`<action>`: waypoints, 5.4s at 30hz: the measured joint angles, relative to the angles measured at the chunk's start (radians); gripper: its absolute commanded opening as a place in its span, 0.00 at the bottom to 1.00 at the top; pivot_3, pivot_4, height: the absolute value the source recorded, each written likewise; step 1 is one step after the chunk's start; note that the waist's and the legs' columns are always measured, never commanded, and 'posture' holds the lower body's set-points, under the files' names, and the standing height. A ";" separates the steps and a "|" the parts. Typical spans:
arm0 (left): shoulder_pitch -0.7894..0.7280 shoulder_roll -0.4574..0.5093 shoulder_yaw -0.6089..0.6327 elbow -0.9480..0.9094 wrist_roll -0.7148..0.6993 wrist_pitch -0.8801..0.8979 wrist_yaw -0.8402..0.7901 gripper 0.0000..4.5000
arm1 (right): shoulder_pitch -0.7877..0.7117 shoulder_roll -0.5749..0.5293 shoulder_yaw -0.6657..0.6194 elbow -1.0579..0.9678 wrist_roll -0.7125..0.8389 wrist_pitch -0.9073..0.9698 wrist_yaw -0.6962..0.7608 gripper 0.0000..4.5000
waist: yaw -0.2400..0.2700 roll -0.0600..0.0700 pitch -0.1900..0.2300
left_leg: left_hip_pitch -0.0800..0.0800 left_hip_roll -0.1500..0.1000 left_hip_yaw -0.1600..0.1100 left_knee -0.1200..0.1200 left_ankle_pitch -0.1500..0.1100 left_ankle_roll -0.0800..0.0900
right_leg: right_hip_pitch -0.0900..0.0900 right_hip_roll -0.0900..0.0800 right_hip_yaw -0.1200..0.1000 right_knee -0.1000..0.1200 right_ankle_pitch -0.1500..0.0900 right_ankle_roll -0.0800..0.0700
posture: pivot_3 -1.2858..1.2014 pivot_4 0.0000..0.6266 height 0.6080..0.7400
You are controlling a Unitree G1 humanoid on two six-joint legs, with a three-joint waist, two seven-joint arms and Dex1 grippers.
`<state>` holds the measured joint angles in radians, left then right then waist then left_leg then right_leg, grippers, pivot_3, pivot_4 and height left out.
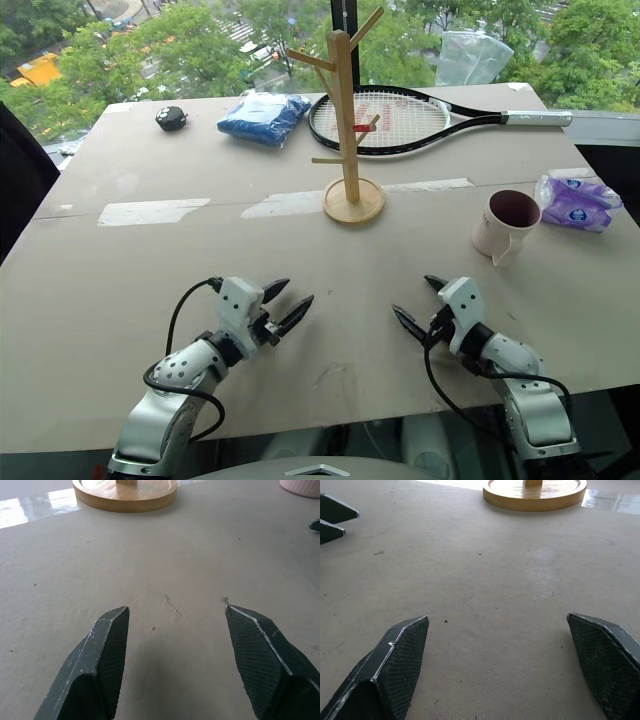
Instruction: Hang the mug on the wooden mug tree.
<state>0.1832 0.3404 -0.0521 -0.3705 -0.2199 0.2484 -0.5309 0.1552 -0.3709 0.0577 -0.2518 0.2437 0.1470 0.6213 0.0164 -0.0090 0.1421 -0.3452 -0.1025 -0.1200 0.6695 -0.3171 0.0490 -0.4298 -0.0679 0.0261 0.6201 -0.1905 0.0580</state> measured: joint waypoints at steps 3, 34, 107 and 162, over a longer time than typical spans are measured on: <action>-0.034 0.012 -0.013 0.030 0.001 -0.001 -0.025 0.70 | 0.023 0.017 -0.007 -0.017 -0.003 -0.002 -0.033 0.99 | 0.000 0.000 0.000 | 0.000 0.000 0.000 0.000 0.000 0.000 | 0.000 0.000 0.000 0.000 0.000 0.000 | 0.52 0.24 1.00; -0.547 0.139 -0.187 0.139 -0.079 0.064 -0.473 0.70 | -0.011 0.359 -0.251 -0.103 -0.221 0.028 -0.700 0.99 | -0.006 0.002 0.000 | 0.000 0.000 0.001 -0.001 0.000 -0.001 | -0.002 0.005 0.002 0.001 -0.001 -0.001 | 0.52 0.24 1.00; -0.141 -0.274 0.007 0.007 -0.101 -0.395 0.093 0.70 | -1.165 -0.260 0.166 0.409 -0.131 0.277 0.327 0.00 | -0.003 -0.001 0.002 | -0.006 0.000 -0.001 0.000 0.000 0.001 | -0.004 -0.001 -0.002 -0.004 0.000 -0.001 | 0.52 0.24 1.00; 0.071 0.107 -0.026 0.099 -0.061 -0.221 -0.116 0.70 | -0.014 -0.026 -0.142 0.155 -0.032 -0.208 0.164 0.88 | -0.005 0.001 0.001 | 0.001 0.001 0.003 0.000 0.000 0.000 | -0.001 0.002 0.002 0.002 0.000 -0.001 | 0.52 0.24 1.00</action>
